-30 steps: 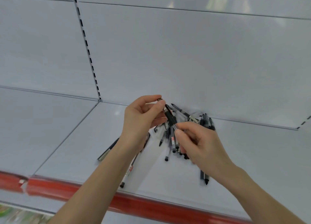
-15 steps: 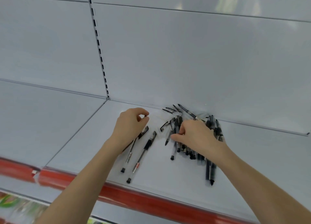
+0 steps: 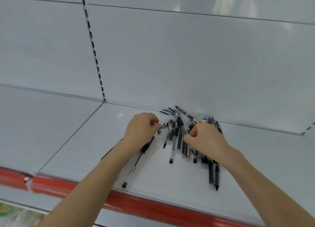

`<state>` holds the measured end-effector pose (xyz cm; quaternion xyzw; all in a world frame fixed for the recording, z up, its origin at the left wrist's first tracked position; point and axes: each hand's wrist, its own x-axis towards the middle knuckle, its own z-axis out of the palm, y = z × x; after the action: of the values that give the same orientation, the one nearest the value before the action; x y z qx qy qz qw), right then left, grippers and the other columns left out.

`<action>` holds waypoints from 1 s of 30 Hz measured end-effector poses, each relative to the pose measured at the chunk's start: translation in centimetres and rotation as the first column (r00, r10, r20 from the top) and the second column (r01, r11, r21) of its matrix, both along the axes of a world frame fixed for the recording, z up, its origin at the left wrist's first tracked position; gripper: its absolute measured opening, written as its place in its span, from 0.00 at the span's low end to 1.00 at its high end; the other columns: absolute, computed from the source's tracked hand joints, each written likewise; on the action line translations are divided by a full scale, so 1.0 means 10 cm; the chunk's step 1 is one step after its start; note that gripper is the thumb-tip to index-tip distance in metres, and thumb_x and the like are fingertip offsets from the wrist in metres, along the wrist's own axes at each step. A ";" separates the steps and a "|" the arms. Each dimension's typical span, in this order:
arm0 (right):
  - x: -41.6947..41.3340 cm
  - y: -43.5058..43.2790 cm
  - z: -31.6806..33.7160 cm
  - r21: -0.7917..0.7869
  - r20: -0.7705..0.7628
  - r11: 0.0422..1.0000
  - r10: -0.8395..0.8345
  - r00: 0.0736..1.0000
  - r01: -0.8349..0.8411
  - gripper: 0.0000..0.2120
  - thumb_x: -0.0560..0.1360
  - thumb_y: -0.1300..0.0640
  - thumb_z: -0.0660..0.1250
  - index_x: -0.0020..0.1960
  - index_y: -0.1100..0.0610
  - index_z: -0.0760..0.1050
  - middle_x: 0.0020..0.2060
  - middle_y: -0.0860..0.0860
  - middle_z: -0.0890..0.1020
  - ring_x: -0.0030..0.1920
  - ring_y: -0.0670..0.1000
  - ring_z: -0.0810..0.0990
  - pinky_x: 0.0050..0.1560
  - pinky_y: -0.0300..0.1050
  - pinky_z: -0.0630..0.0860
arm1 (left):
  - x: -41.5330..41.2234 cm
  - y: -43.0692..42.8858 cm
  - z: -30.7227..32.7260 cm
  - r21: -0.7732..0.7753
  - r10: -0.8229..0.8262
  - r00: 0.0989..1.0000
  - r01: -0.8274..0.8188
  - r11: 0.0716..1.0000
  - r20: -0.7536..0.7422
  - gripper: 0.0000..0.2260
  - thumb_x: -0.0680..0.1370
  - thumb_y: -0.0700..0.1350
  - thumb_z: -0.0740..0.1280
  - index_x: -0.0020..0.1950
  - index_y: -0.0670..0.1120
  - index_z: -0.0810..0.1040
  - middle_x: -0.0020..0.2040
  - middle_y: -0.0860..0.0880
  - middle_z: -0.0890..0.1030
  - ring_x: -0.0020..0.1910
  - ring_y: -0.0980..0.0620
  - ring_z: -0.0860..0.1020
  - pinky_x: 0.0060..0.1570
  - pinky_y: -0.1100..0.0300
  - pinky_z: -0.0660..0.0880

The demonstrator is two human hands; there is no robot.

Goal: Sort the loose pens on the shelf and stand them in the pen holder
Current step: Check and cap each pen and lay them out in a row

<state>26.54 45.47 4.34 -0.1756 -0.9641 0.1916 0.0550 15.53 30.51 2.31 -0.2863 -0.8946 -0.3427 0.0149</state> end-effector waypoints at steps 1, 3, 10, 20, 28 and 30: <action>0.04 0.04 0.00 -0.042 -0.043 0.999 -0.017 0.999 0.015 0.14 0.70 0.58 0.63 0.28 0.62 0.68 0.24 0.55 0.68 0.28 0.51 0.65 0.30 0.42 0.63 | -0.01 0.06 0.01 -0.011 -0.010 1.000 0.010 1.000 0.007 0.08 0.76 0.45 0.65 0.50 0.43 0.80 0.47 0.48 0.82 0.46 0.50 0.77 0.49 0.60 0.72; 0.13 0.11 0.01 -0.149 -0.117 0.988 -0.052 0.992 0.034 0.10 0.72 0.57 0.64 0.38 0.64 0.75 0.30 0.55 0.77 0.33 0.50 0.71 0.32 0.39 0.67 | -0.03 0.20 0.03 -0.039 -0.014 0.999 0.015 0.999 0.038 0.09 0.76 0.46 0.65 0.48 0.42 0.80 0.46 0.46 0.82 0.47 0.47 0.78 0.48 0.58 0.74; 0.35 0.24 -0.04 -0.356 -0.273 0.932 -0.175 0.946 0.069 0.05 0.75 0.60 0.60 0.47 0.51 0.72 0.36 0.49 0.79 0.33 0.47 0.76 0.34 0.35 0.69 | -0.05 0.51 0.03 -0.235 -0.017 0.993 0.044 0.971 0.115 0.18 0.74 0.50 0.67 0.32 0.53 0.59 0.41 0.46 0.72 0.40 0.48 0.69 0.42 0.58 0.67; 0.46 0.24 -0.06 -0.404 -0.360 0.914 -0.134 0.923 -0.025 0.03 0.76 0.54 0.62 0.45 0.48 0.74 0.28 0.50 0.76 0.30 0.48 0.73 0.33 0.36 0.70 | -0.08 0.49 0.05 0.093 -0.052 0.978 0.033 0.995 0.202 0.07 0.73 0.43 0.70 0.50 0.43 0.80 0.43 0.46 0.80 0.38 0.54 0.76 0.37 0.65 0.72; 0.64 -0.05 0.11 -0.389 -0.480 0.887 0.036 0.877 -0.250 0.16 0.74 0.61 0.66 0.46 0.38 0.73 0.24 0.46 0.74 0.25 0.43 0.69 0.31 0.29 0.68 | 0.11 0.22 0.37 0.733 -0.404 0.685 -0.285 0.618 0.607 0.09 0.74 0.40 0.68 0.53 0.41 0.75 0.36 0.47 0.80 0.33 0.54 0.79 0.31 0.66 0.75; 0.66 -0.11 0.13 -0.379 -0.484 0.884 0.062 0.873 -0.273 0.17 0.73 0.62 0.66 0.46 0.38 0.73 0.24 0.45 0.74 0.25 0.42 0.70 0.31 0.29 0.68 | 0.14 0.18 0.38 0.757 -0.423 0.685 -0.296 0.582 0.593 0.07 0.74 0.40 0.68 0.51 0.43 0.75 0.34 0.48 0.81 0.33 0.53 0.79 0.32 0.65 0.75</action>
<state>33.14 44.40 5.64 -0.0466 -0.8674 0.4424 0.2230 16.95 32.35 6.09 -0.1218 -0.5513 -0.7942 -0.2249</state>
